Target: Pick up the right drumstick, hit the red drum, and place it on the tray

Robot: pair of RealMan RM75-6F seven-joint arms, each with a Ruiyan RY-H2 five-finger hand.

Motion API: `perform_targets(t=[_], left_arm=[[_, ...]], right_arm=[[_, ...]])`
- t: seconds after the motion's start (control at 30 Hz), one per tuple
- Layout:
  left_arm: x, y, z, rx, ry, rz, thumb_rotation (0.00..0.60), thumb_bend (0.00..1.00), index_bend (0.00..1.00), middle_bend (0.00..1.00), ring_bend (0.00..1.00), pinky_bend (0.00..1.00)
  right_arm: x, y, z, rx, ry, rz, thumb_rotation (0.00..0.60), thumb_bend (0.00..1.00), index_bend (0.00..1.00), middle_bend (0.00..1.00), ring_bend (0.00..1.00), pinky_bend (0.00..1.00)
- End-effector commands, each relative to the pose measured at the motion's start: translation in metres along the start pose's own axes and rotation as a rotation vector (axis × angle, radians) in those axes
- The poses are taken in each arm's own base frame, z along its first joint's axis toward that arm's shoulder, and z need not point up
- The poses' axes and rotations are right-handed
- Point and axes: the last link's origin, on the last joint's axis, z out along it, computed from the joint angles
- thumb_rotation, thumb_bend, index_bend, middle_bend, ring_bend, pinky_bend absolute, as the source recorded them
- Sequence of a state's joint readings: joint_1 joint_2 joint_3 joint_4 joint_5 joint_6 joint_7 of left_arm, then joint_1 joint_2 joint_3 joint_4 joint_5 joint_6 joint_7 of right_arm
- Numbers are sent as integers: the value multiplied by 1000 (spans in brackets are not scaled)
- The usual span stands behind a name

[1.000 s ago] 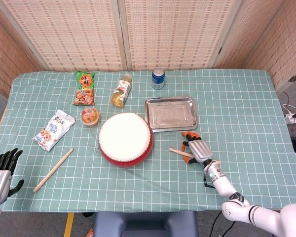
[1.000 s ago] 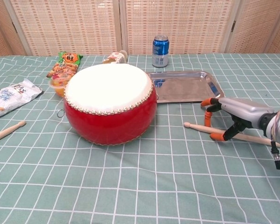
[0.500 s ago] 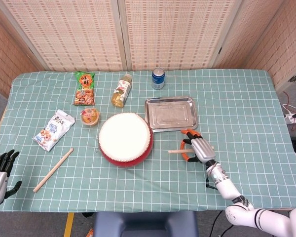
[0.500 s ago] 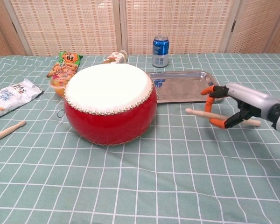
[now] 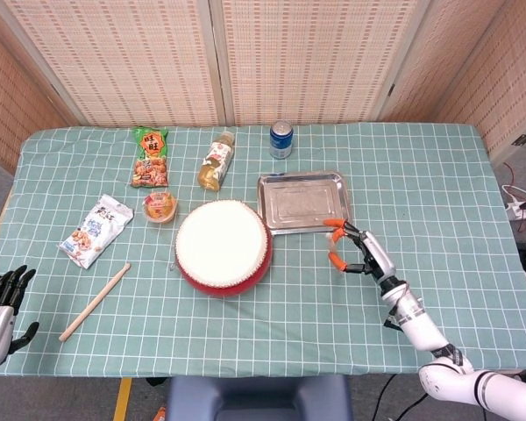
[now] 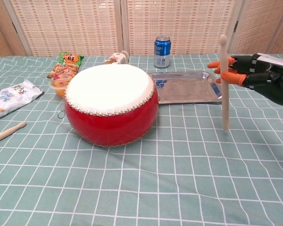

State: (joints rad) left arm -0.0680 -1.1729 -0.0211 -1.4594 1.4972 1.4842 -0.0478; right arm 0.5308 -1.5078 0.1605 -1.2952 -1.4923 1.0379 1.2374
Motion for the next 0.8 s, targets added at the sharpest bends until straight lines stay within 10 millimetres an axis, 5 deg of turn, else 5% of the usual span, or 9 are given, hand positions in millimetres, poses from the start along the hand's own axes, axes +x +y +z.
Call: perform_targets(t=[0.03,0.33,0.8], left_arm=[[0,0,-1,-1,-6,3,600,247,0,0,0,34],[-2,0,0,-1,-21,6,600,249,0,0,0,34],[-4,-2,-2,2,-32,8,600,249,0,0,0,34]], right_arm=[[11,8,4,-9,-79,198,600,424,615,198,125,169],[13,39,15,-66,-111,337,600,423,564,213,161,188],[23,55,5,-30,-148,401,600,366,496,295,301,332]])
